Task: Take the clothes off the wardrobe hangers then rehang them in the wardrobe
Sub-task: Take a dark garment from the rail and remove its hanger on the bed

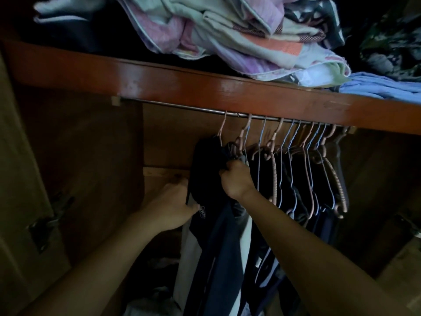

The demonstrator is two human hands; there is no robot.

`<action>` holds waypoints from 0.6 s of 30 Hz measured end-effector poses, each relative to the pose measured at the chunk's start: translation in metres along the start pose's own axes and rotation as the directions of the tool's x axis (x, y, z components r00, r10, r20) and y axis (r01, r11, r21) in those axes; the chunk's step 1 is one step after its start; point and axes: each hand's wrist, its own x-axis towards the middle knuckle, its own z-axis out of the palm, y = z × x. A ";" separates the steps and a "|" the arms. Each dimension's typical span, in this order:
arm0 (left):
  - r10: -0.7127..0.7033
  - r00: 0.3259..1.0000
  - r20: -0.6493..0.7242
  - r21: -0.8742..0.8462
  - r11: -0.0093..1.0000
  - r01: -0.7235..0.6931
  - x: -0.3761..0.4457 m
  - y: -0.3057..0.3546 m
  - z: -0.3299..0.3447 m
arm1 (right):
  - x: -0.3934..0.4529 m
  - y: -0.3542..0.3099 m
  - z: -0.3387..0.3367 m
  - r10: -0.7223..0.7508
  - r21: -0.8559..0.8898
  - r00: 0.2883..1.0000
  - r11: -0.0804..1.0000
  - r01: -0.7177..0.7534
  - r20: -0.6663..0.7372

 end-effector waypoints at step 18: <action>-0.046 0.999 -0.018 -0.440 0.898 0.033 0.030 -0.019 -0.006 | -0.017 -0.013 -0.032 -0.048 0.230 0.999 0.972 0.051 -0.020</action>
